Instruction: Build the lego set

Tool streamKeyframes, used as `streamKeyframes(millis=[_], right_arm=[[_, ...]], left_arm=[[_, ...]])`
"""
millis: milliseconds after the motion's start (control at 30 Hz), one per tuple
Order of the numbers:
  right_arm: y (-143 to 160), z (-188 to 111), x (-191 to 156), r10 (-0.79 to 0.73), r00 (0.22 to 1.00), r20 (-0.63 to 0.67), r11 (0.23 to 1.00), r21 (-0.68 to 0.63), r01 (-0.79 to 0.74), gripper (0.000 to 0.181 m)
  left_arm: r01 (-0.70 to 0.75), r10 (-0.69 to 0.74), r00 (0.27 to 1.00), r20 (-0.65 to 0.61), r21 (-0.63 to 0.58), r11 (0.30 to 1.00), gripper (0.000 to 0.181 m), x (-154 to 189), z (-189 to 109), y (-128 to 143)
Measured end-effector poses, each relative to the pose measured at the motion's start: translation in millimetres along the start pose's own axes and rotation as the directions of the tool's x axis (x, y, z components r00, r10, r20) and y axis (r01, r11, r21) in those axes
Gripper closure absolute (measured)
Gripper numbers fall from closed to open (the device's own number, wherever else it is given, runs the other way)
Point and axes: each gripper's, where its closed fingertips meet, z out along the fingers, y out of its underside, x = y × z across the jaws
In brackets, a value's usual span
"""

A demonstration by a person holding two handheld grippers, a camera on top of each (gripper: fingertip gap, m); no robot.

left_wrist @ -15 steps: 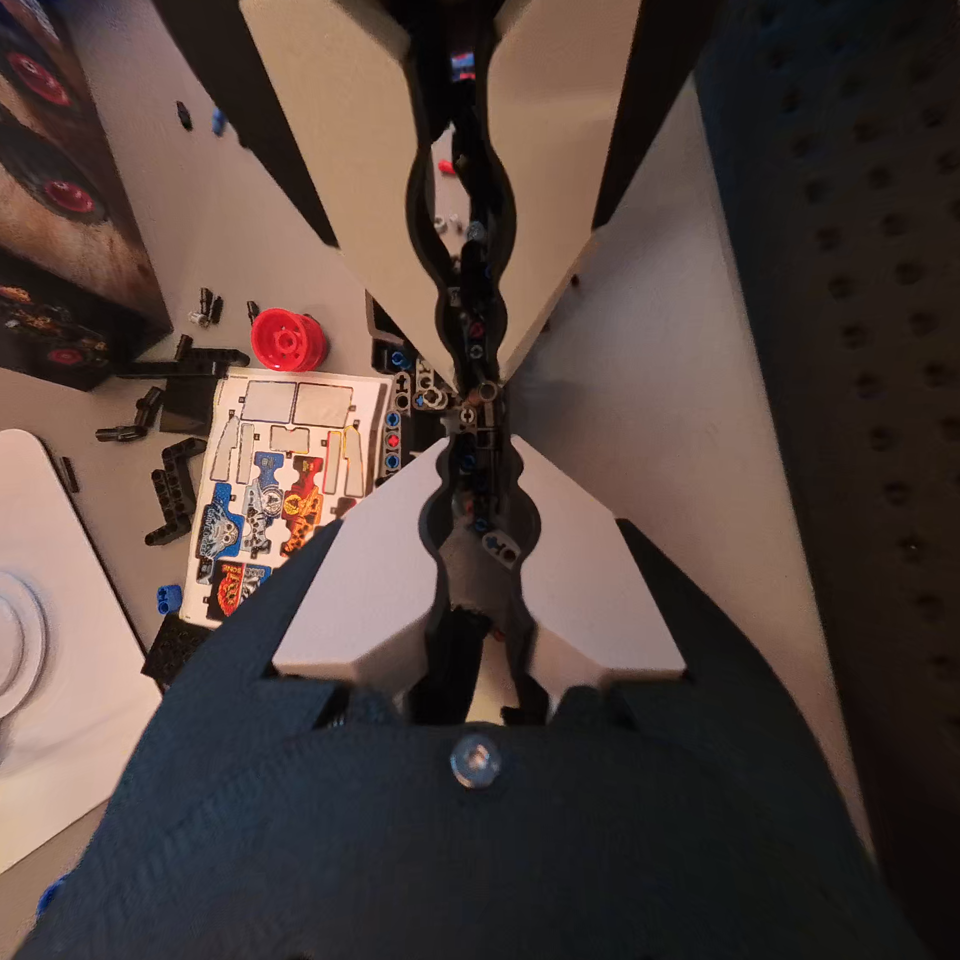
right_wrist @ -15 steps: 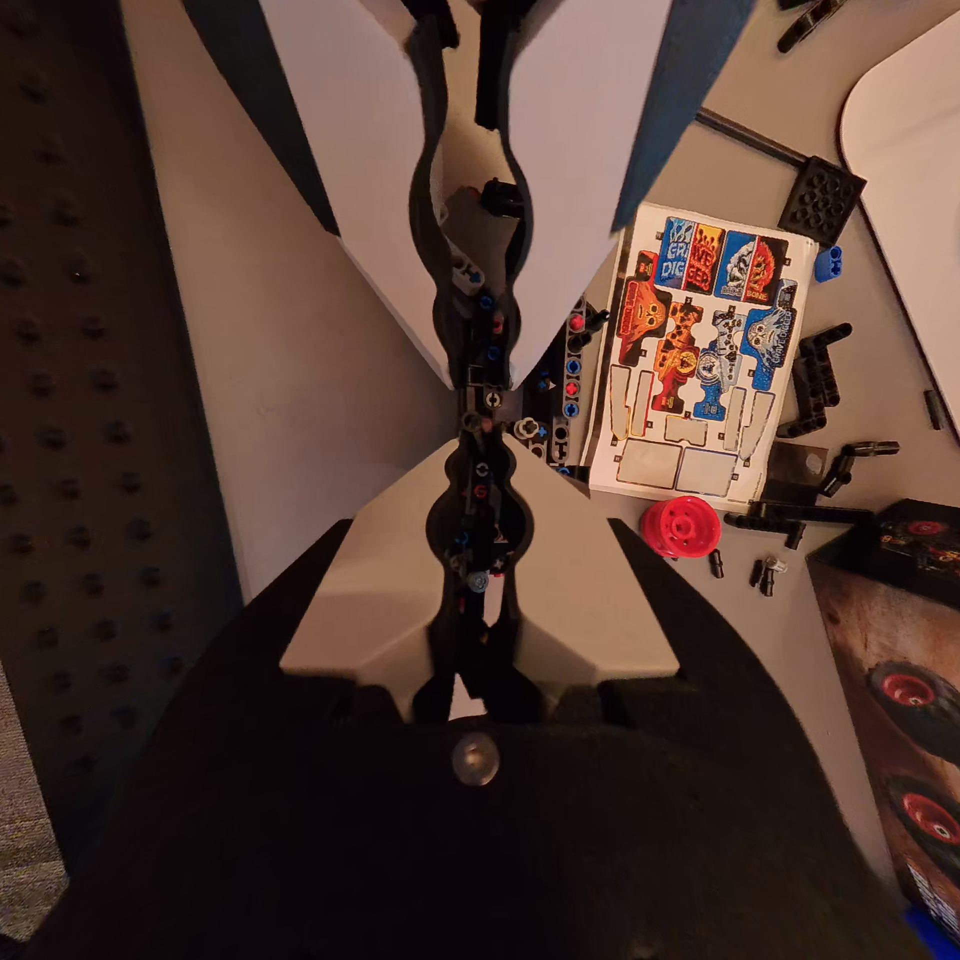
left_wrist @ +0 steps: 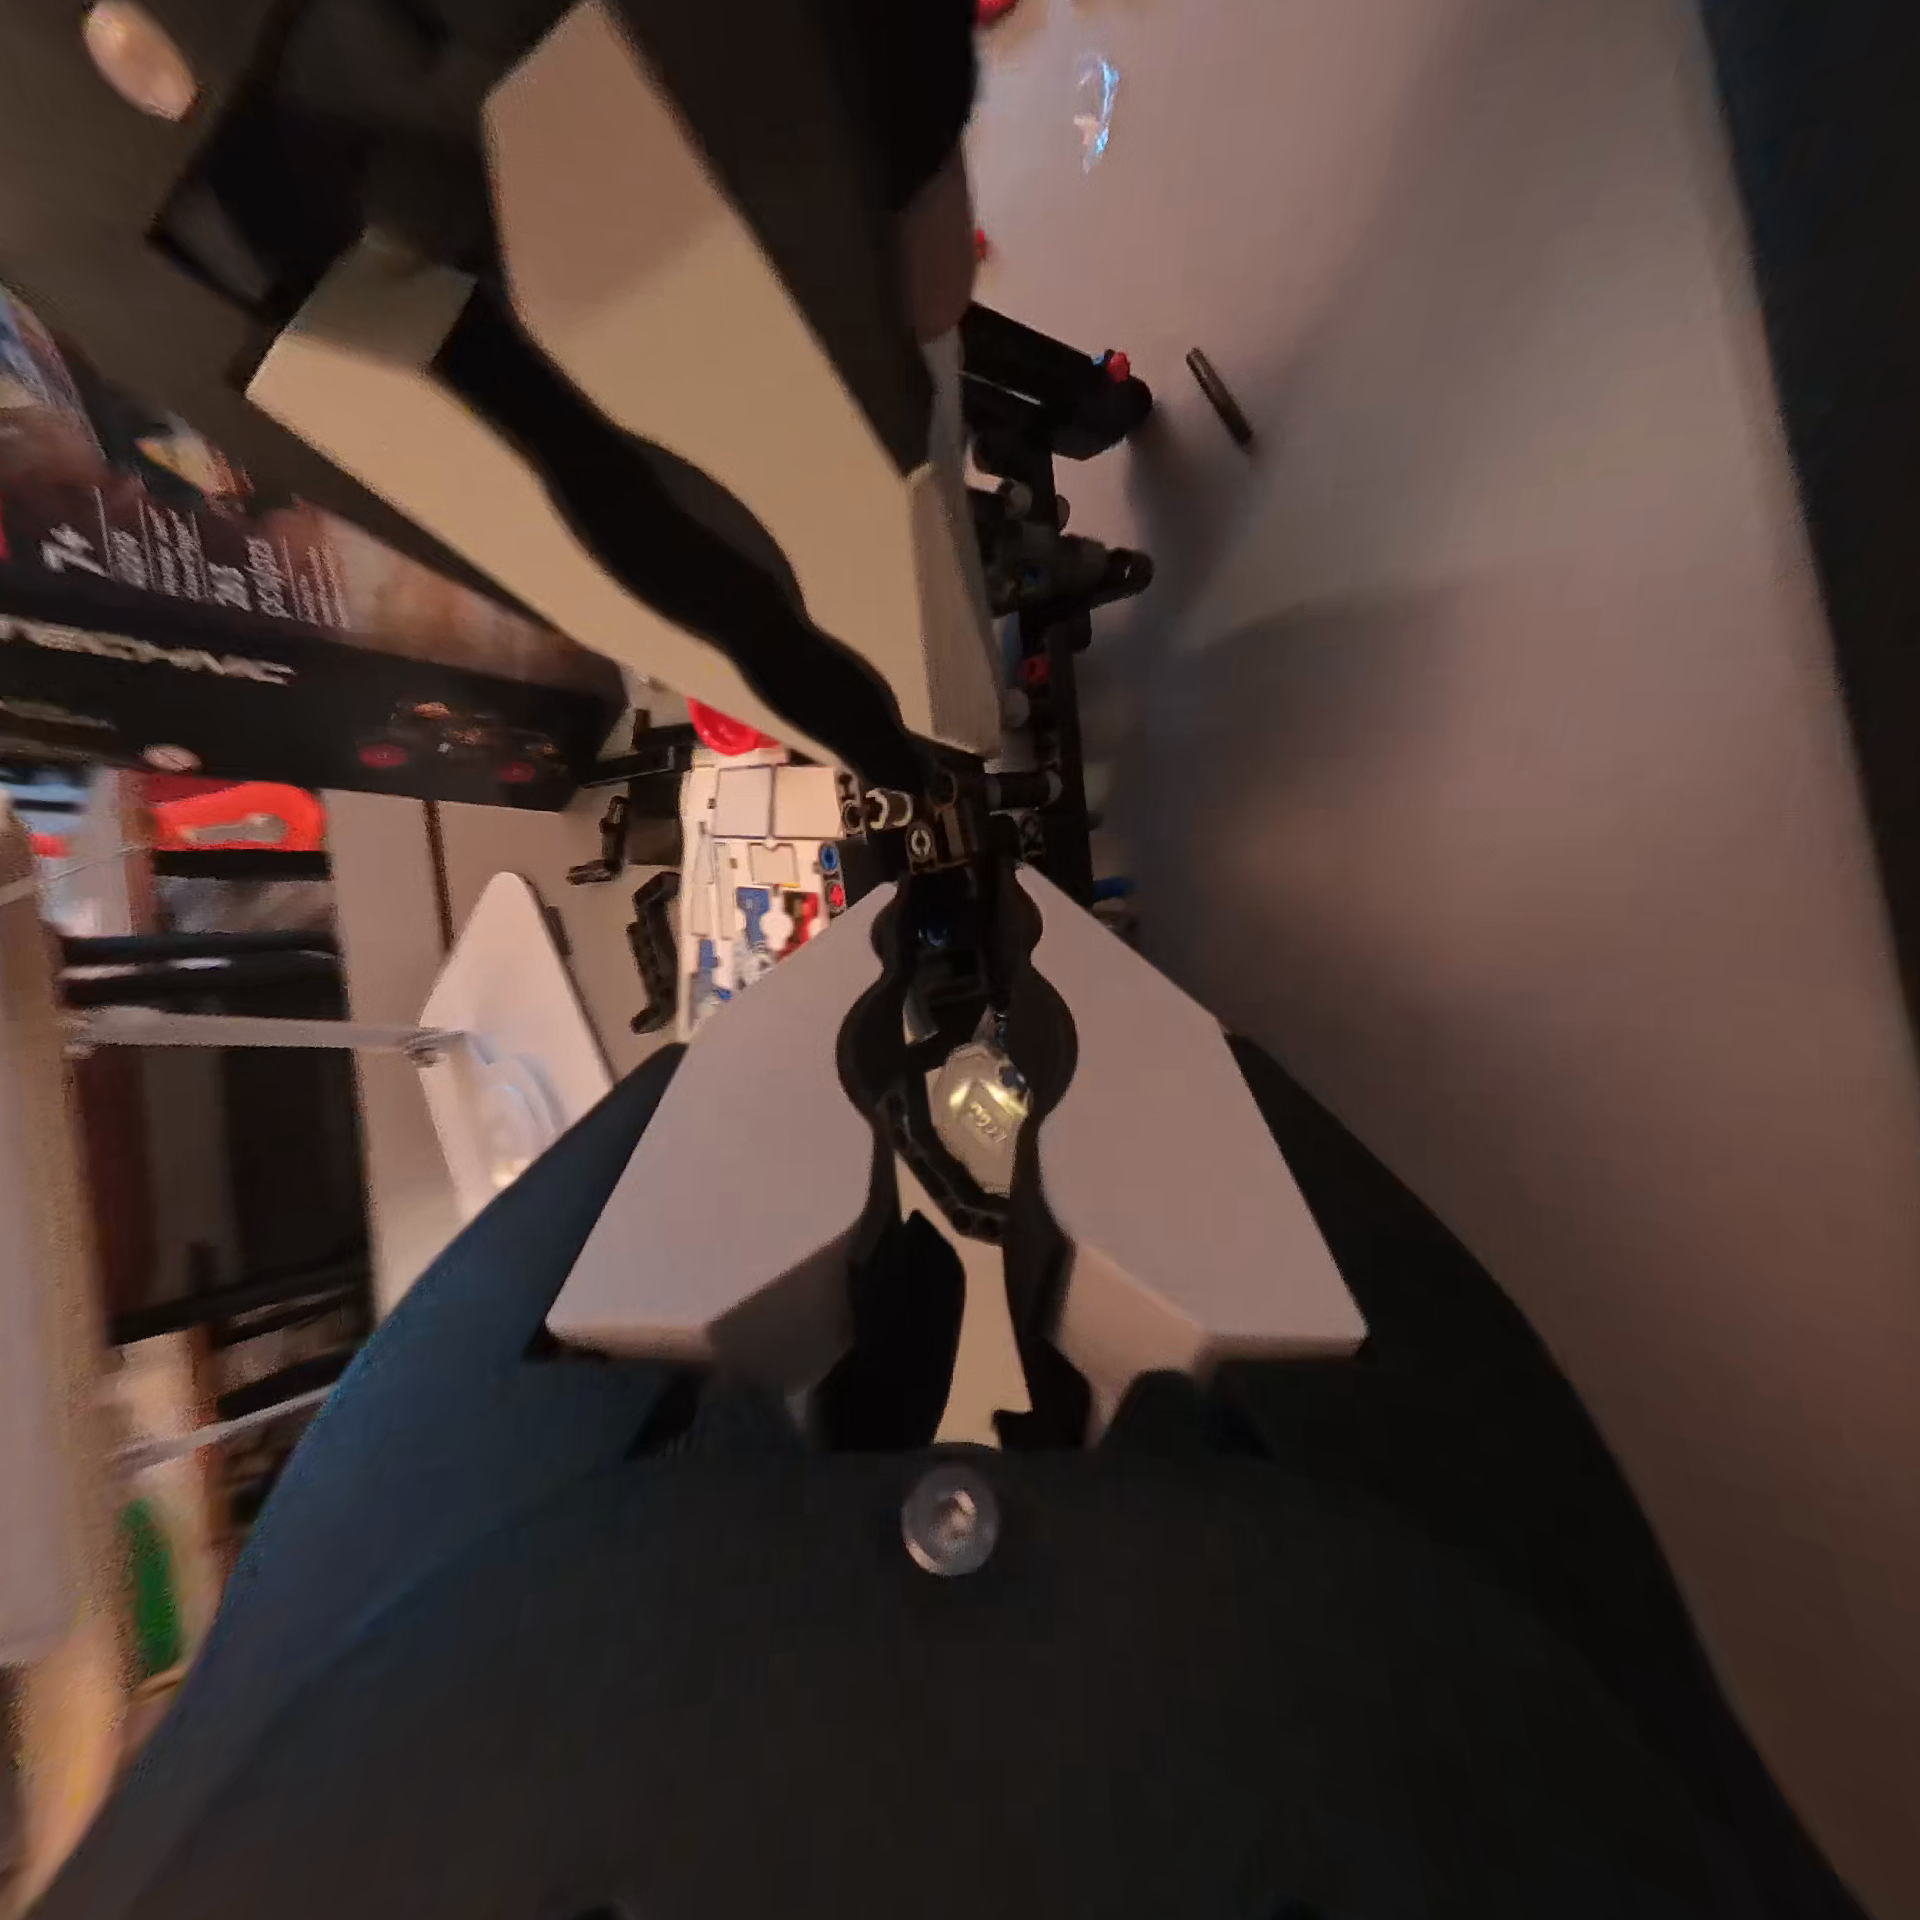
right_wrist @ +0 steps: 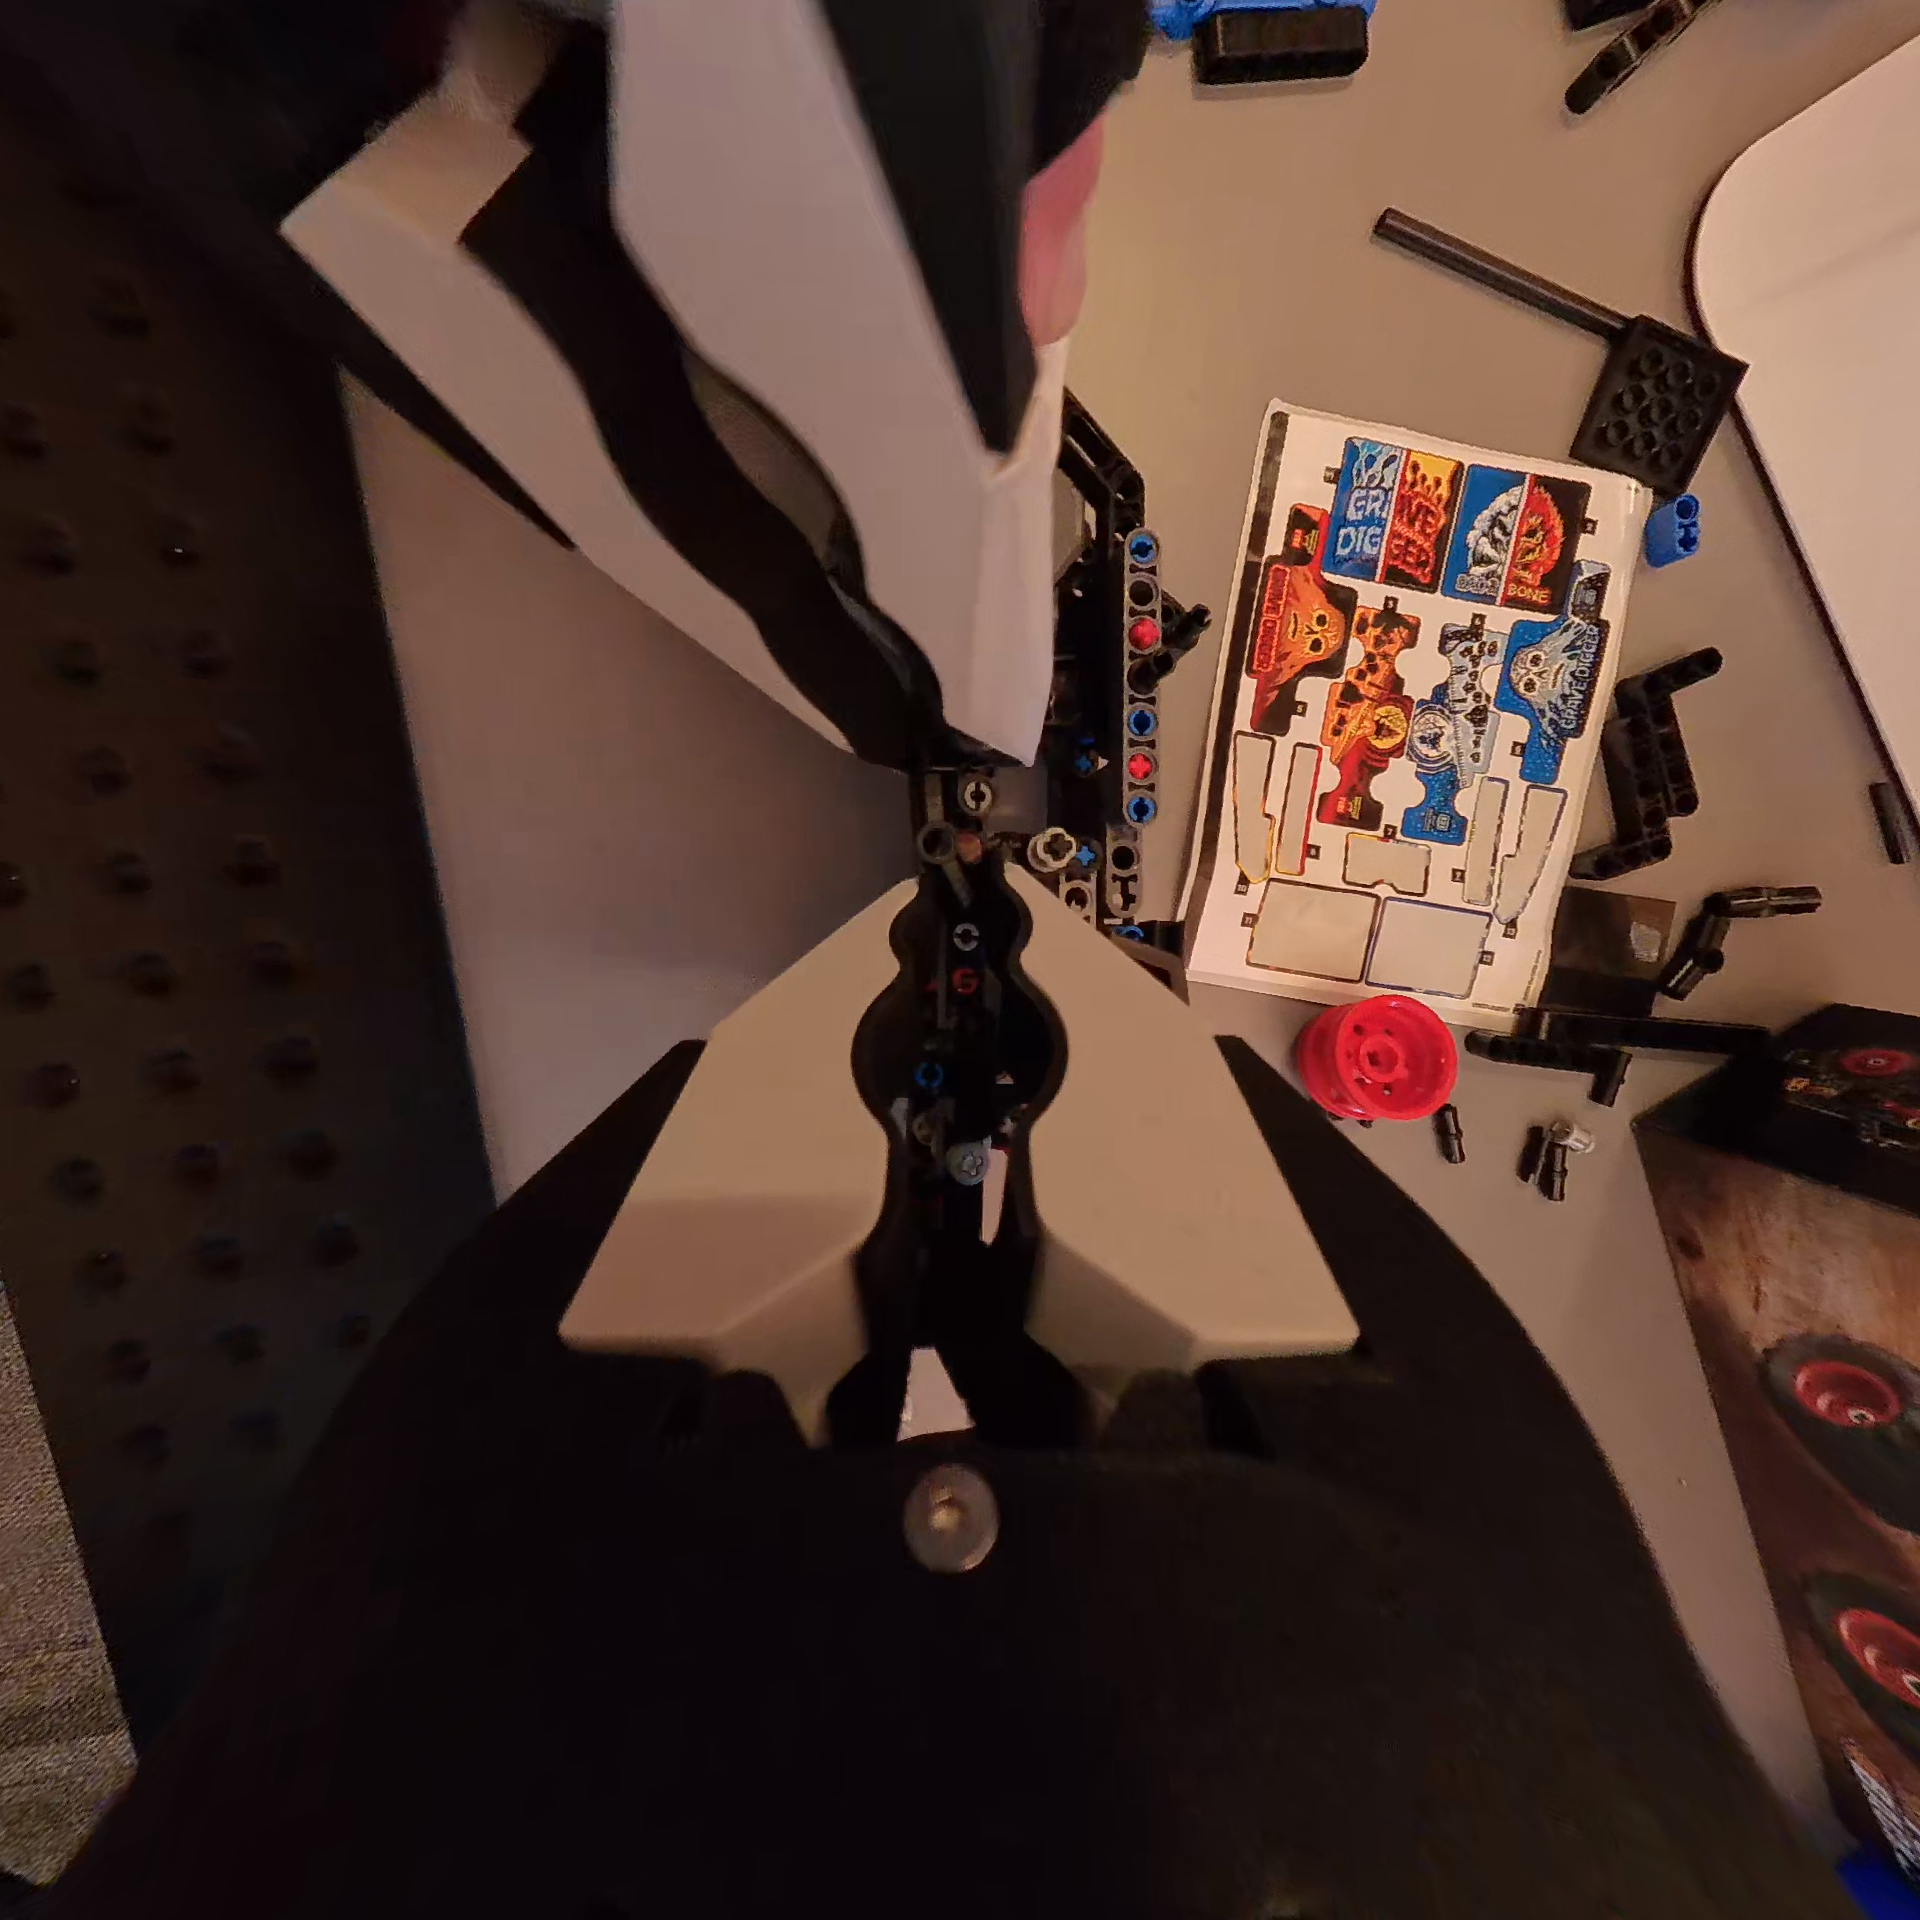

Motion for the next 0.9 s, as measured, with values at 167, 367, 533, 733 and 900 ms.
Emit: streamKeyframes(millis=[167,367,533,733,900], right_arm=[[0.3,-0.4,1.9,-0.003,1.0,-0.005,1.0,-0.004,0.003,0.174],[0.1,-0.1,2.7,0.007,1.0,0.004,1.0,0.009,-0.007,0.174],[-0.5,0.6,0.6,0.008,1.0,0.009,1.0,0.012,-0.008,0.175],[-1.9,0.8,-2.3,-0.003,1.0,0.011,1.0,0.027,0.003,0.175],[-4.5,0.9,-4.4,-0.015,1.0,0.025,0.998,0.053,0.014,0.175]], left_arm=[[0.327,-0.297,0.93,-0.216,0.119,0.937,0.17,-1.4,0.4,-3.2],[0.481,-0.412,0.854,-0.317,0.178,0.859,0.17,-3.0,0.3,-4.3],[0.175,-0.172,0.984,-0.037,0.094,0.98,0.171,-0.8,-0.5,-1.8],[0.233,-0.229,0.972,-0.044,0.126,0.964,0.17,1.5,-3.0,-2.7],[0.418,-0.374,0.886,-0.275,0.122,0.9,0.168,4.6,-3.4,-9.8]])
